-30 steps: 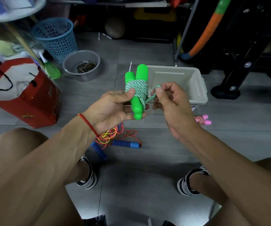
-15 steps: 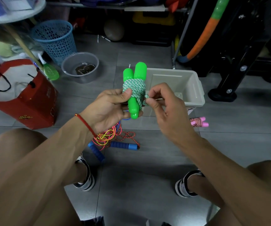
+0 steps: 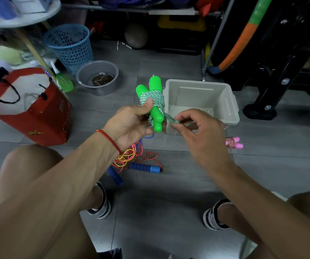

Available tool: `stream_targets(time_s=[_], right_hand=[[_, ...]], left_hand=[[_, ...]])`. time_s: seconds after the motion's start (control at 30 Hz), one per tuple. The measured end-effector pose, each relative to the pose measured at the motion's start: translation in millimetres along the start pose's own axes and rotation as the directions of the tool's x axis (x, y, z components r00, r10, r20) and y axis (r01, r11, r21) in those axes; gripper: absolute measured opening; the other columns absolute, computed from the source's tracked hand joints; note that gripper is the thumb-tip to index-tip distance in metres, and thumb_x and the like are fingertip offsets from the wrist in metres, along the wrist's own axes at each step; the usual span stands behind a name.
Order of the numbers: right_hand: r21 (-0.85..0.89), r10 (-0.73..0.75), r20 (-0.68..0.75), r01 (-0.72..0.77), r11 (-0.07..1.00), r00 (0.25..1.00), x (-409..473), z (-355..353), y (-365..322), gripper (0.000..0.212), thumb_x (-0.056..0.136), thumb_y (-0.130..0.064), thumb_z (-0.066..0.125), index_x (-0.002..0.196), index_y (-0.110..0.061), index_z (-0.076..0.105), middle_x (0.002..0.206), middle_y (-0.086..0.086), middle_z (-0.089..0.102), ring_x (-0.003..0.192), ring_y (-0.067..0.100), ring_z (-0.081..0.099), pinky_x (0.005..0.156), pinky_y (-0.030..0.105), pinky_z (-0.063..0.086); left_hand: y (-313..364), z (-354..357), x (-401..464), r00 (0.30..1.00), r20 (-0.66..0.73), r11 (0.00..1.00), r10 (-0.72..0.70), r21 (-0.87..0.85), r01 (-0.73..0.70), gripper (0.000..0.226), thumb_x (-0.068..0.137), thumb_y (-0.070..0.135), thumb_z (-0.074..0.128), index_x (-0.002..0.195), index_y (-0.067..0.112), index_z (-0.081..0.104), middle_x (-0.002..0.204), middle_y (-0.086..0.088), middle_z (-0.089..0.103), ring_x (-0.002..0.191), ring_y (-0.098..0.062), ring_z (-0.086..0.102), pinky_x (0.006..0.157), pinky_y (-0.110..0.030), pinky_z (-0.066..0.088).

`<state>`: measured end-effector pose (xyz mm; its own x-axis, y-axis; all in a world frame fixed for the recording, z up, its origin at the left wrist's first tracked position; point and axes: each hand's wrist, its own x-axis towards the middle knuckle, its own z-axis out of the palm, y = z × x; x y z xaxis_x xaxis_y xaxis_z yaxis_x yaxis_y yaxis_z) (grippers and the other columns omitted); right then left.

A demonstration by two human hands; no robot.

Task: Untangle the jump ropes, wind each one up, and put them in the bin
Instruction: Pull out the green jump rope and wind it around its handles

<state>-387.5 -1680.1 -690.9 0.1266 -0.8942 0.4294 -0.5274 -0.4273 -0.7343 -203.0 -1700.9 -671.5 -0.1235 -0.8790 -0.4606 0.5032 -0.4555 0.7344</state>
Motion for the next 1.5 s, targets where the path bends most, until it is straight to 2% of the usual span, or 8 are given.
stream_targets(time_s=[0.23, 0.37, 0.53, 0.63, 0.93, 1.1, 1.4, 1.5], right_hand=[[-0.218, -0.245, -0.065, 0.226, 0.950, 0.967, -16, 23, 2, 0.013, 0.080, -0.013, 0.084, 0.085, -0.005, 0.076, 0.078, 0.004, 0.070, 0.065, 0.015, 0.062, 0.061, 0.031, 0.052], [-0.083, -0.067, -0.224, 0.049, 0.995, 0.972, -16, 33, 0, 0.010, 0.078, -0.010, 0.085, 0.077, -0.006, 0.076, 0.073, 0.002, 0.070, 0.063, 0.012, 0.064, 0.062, 0.030, 0.054], [-0.012, 0.077, -0.320, -0.085, 0.996, 0.944, -6, 47, -7, 0.010, 0.076, -0.011, 0.085, 0.075, -0.009, 0.076, 0.072, 0.000, 0.072, 0.062, 0.009, 0.065, 0.063, 0.029, 0.054], [-0.014, 0.088, -0.320, -0.098, 0.995, 0.943, 3, 53, -4, 0.007, 0.079, -0.012, 0.082, 0.078, -0.009, 0.076, 0.074, 0.002, 0.071, 0.064, 0.012, 0.065, 0.064, 0.034, 0.055], [0.062, 0.237, -0.257, -0.228, 0.972, 0.937, 21, 56, 3, 0.008, 0.082, -0.017, 0.080, 0.085, -0.011, 0.077, 0.077, -0.004, 0.074, 0.068, 0.006, 0.070, 0.072, 0.031, 0.058], [0.148, 0.347, -0.204, -0.322, 0.935, 0.915, 34, 42, 9, 0.005, 0.081, -0.018, 0.080, 0.084, -0.016, 0.077, 0.074, -0.012, 0.073, 0.068, 0.002, 0.070, 0.073, 0.035, 0.060], [-0.146, -0.139, 0.007, 0.139, 0.979, 0.990, 23, 27, 8, 0.006, 0.088, -0.009, 0.073, 0.091, -0.006, 0.069, 0.080, 0.004, 0.069, 0.070, 0.020, 0.063, 0.064, 0.042, 0.053], [-0.157, -0.157, 0.068, 0.167, 0.973, 0.985, 23, 25, 8, 0.012, 0.089, -0.010, 0.072, 0.100, -0.008, 0.068, 0.085, 0.004, 0.069, 0.076, 0.022, 0.064, 0.068, 0.044, 0.054]], left_hand=[[-16, 0, 12, 0.991, -0.135, 1.000, 0.005, 0.017, -0.003, 0.034, 0.095, 0.020, 0.063, 0.118, -0.006, 0.059, 0.086, -0.018, 0.068, 0.073, -0.026, 0.070, 0.067, -0.046, 0.062], [-24, 12, 18, 0.968, -0.235, 0.994, 0.084, -0.054, -0.099, 0.023, 0.095, 0.013, 0.065, 0.105, -0.006, 0.058, 0.066, -0.015, 0.066, 0.056, -0.023, 0.065, 0.056, -0.041, 0.060], [-28, 36, 18, 0.935, -0.326, 0.969, 0.136, -0.150, -0.194, 0.019, 0.092, 0.002, 0.067, 0.078, 0.000, 0.054, 0.061, -0.010, 0.063, 0.065, -0.024, 0.057, 0.079, -0.048, 0.046], [-26, 42, 23, 0.931, -0.338, 0.962, 0.140, -0.176, -0.209, 0.027, 0.091, -0.001, 0.067, 0.073, 0.006, 0.049, 0.045, 0.000, 0.060, 0.053, -0.022, 0.057, 0.068, -0.041, 0.048], [-26, 36, 30, 0.953, -0.246, 0.960, 0.176, -0.174, -0.222, 0.009, 0.095, 0.011, 0.066, 0.101, 0.005, 0.064, 0.086, -0.012, 0.066, 0.071, -0.022, 0.065, 0.070, -0.033, 0.057], [-17, 22, 25, 0.973, -0.098, 0.973, 0.208, -0.079, -0.216, 0.034, 0.102, 0.011, 0.054, 0.132, -0.003, 0.049, 0.101, -0.015, 0.070, 0.087, -0.026, 0.071, 0.083, -0.047, 0.061], [-17, 7, 19, 0.974, -0.131, 0.981, 0.184, 0.092, -0.172, 0.056, 0.092, 0.012, 0.070, 0.136, -0.002, 0.040, 0.104, -0.018, 0.070, 0.086, -0.028, 0.070, 0.076, -0.049, 0.061], [-18, 4, 18, 0.982, -0.122, 0.983, 0.147, 0.125, -0.132, 0.055, 0.092, 0.017, 0.071, 0.135, -0.004, 0.043, 0.105, -0.020, 0.069, 0.084, -0.027, 0.070, 0.071, -0.042, 0.060]])
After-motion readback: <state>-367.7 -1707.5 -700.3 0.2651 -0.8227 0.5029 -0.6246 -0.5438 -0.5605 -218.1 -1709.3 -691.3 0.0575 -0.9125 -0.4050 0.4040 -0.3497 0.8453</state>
